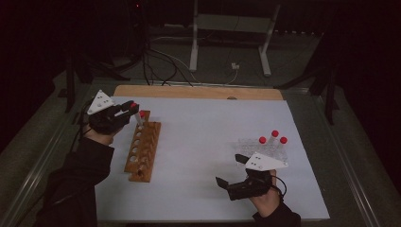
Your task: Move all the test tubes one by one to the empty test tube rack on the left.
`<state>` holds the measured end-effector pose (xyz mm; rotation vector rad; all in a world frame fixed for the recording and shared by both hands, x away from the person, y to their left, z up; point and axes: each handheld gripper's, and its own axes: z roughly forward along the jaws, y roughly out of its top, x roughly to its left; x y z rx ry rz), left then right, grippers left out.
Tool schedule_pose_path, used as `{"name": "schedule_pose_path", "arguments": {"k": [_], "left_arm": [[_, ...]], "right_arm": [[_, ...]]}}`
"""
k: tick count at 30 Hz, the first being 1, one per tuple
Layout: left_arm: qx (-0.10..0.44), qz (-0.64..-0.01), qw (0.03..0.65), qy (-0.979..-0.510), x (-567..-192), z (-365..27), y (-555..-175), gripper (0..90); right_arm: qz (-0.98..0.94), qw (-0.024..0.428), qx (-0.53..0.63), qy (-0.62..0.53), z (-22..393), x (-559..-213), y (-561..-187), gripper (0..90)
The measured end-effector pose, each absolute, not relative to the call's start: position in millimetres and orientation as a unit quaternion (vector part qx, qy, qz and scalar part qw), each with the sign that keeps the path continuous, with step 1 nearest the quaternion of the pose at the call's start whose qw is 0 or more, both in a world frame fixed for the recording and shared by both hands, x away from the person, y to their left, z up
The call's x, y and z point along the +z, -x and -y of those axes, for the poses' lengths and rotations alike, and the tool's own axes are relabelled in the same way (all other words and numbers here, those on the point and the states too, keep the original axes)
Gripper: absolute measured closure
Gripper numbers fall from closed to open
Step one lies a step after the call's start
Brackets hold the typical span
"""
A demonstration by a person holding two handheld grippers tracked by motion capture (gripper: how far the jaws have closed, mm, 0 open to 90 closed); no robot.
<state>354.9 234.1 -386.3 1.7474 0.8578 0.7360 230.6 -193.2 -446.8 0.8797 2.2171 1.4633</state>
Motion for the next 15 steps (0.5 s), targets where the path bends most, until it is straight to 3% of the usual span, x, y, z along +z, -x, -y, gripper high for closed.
{"name": "schedule_pose_path", "arguments": {"k": [15], "left_arm": [[0.288,-0.385,0.479,-0.734,-424,-234,-365,72.0]], "right_arm": [[-0.780,0.170,0.517,-0.310,195,-448,-231,0.0]]}}
